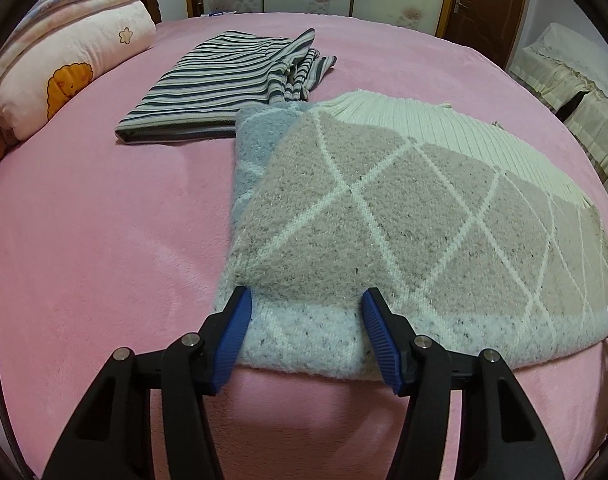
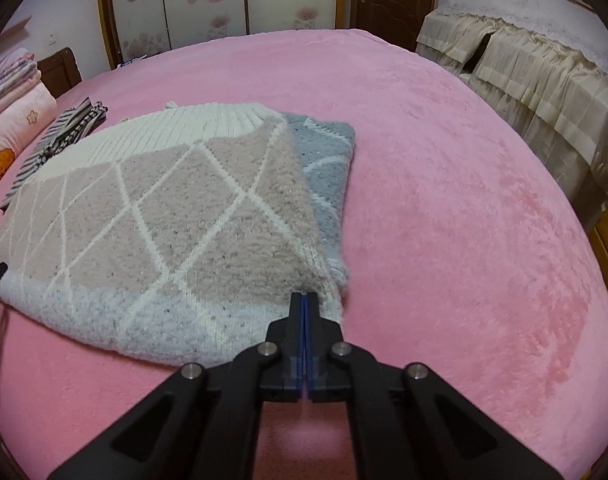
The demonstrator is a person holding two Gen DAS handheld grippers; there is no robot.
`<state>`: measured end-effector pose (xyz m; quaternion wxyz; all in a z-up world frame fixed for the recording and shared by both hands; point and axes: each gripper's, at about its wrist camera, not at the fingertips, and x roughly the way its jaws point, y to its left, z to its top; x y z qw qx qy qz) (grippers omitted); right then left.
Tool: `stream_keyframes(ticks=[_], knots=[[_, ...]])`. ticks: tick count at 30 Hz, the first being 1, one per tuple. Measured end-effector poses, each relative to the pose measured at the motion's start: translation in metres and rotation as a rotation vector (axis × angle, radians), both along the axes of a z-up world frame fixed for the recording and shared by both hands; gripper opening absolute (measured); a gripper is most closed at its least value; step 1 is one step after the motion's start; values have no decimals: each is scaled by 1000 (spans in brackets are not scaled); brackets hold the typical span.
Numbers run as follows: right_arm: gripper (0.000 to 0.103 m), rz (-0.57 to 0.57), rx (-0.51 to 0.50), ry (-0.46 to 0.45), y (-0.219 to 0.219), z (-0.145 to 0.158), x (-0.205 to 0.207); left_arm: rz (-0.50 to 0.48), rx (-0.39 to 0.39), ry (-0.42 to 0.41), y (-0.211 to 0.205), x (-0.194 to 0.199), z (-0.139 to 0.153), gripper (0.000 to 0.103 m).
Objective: Fold small clothes
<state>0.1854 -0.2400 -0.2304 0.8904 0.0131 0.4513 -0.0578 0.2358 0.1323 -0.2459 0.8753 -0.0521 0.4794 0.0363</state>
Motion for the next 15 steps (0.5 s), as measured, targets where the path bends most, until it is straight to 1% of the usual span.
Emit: stream_keyframes(ticks=[4,6,7,9,11,15], knots=[[0,-3,4,4,2,2,0,-3,3,10,-2,2,2,57],[0,1,3,10,4,5,0,-6,-2,15,-4,2,5,62],[3,4,10,11,5,8,0,-7,-10,13,-4,1,8,64],[3,1,18,7,7,14,-2,-5,-21,12,-6,-1,12,72],[6,3,31,-2,10,21,-4,2,-29,15,-8,-4,17,75],[9,20,50,-36,18,37,-11,-3,-59,13,-13,-12,29,77]])
